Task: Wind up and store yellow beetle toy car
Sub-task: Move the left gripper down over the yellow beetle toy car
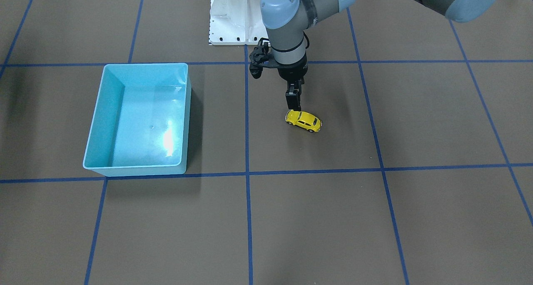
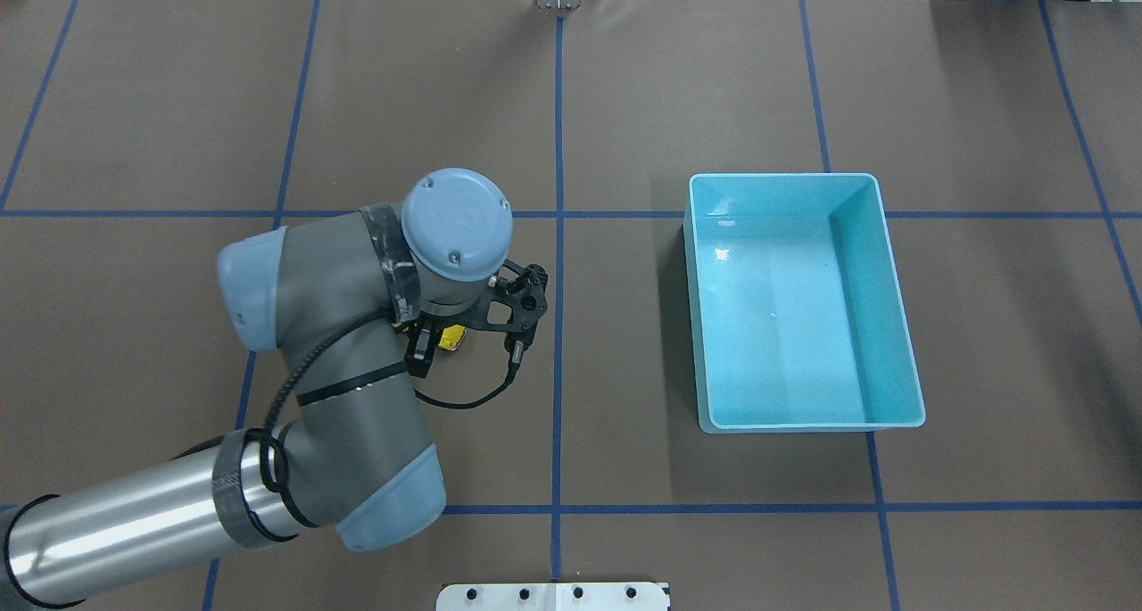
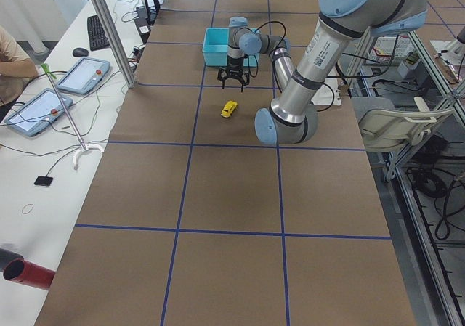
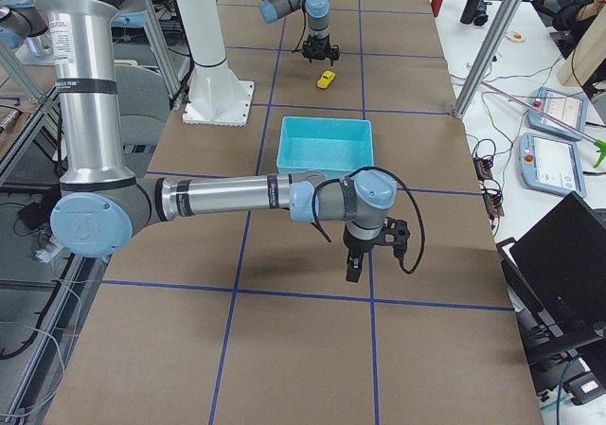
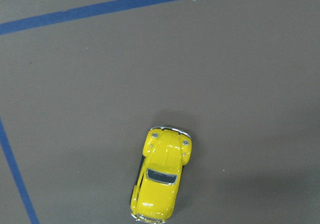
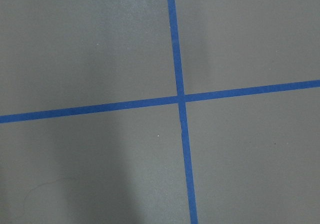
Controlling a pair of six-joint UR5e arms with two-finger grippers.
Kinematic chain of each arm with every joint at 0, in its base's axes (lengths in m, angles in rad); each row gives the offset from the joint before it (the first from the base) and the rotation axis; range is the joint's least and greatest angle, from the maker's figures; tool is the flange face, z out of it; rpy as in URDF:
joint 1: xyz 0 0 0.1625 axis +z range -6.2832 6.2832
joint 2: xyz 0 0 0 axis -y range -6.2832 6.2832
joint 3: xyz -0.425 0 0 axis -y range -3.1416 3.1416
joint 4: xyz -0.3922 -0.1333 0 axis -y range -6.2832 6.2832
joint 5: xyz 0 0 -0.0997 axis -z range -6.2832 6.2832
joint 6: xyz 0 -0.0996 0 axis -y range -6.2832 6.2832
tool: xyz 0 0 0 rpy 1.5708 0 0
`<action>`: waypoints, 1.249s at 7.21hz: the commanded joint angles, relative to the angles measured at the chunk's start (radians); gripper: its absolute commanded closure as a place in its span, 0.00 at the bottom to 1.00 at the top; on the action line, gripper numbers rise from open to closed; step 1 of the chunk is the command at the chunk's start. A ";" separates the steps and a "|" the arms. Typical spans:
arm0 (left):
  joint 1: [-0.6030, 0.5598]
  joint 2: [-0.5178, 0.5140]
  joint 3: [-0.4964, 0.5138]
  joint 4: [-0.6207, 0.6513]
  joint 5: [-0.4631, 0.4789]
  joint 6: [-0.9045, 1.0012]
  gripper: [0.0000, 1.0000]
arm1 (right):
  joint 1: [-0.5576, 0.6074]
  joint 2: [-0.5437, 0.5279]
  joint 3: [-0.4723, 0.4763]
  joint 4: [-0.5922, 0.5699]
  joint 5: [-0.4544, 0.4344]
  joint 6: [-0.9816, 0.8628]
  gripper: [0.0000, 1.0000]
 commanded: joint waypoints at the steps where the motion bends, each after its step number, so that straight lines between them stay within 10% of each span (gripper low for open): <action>1: 0.053 -0.026 0.092 0.020 0.093 0.004 0.07 | -0.006 -0.002 -0.001 -0.001 0.002 -0.001 0.00; 9: 0.056 -0.049 0.232 -0.109 0.196 0.012 0.15 | -0.009 -0.005 -0.018 0.000 0.001 -0.007 0.00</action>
